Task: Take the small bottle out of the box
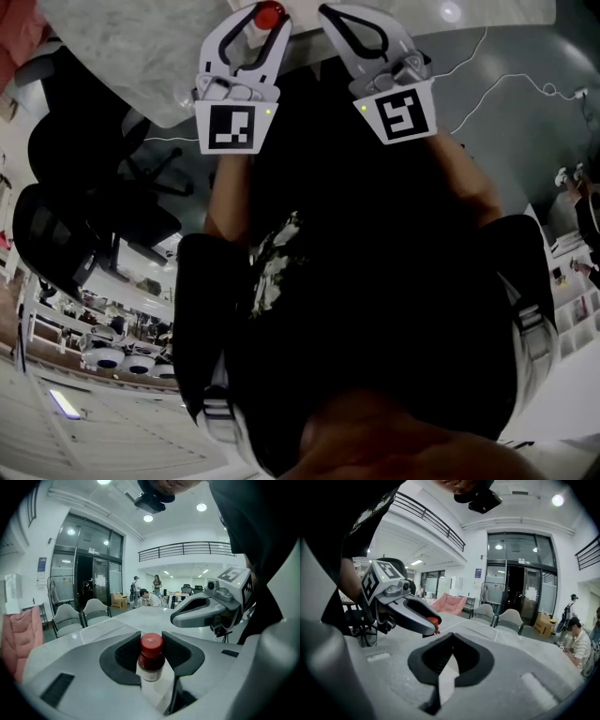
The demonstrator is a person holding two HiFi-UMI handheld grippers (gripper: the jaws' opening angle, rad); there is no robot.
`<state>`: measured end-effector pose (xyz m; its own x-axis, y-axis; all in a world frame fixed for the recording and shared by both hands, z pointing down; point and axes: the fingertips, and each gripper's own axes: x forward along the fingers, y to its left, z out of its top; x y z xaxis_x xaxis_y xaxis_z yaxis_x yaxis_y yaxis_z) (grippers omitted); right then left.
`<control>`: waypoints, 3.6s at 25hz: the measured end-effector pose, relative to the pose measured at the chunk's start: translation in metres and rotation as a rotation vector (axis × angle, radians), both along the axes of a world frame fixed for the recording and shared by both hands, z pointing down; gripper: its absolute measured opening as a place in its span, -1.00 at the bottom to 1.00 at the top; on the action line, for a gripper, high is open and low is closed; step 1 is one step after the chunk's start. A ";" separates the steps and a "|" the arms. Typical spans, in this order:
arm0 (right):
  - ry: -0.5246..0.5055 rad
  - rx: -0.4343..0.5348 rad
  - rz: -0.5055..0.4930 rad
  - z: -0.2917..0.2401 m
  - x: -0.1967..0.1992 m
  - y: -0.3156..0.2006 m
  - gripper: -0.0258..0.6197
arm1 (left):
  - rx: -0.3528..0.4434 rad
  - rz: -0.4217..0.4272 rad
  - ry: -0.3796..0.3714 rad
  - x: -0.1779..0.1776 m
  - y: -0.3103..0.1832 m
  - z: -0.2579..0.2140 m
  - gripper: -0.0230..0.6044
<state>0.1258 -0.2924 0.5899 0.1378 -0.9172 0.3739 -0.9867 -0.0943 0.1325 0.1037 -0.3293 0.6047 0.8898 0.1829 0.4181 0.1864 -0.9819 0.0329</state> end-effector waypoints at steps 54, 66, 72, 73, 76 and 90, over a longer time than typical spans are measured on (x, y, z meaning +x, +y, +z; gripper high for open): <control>0.001 0.302 -0.156 -0.186 0.041 -0.013 -0.93 | 0.030 -0.224 0.284 0.005 -0.033 -0.235 -0.44; -0.012 0.327 -0.160 -0.193 0.046 -0.015 -0.93 | 0.052 -0.148 0.268 0.011 -0.018 -0.231 -0.44; -0.020 0.322 -0.165 -0.197 0.049 -0.016 -0.93 | 0.046 -0.138 0.279 0.017 -0.014 -0.236 -0.44; -0.018 0.322 -0.165 -0.198 0.050 -0.016 -0.93 | 0.044 -0.136 0.283 0.019 -0.013 -0.236 -0.44; -0.016 0.335 -0.164 -0.197 0.051 -0.017 -0.93 | 0.042 -0.126 0.286 0.022 -0.010 -0.234 -0.44; 0.013 0.330 -0.109 -0.193 0.061 -0.014 -0.94 | 0.045 -0.112 0.273 0.025 -0.002 -0.230 -0.45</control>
<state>0.1869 -0.3067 0.3971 0.0350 -0.9980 0.0536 -0.9918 -0.0281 0.1250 0.1292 -0.3310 0.3745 0.9841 0.0640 0.1656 0.0728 -0.9962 -0.0475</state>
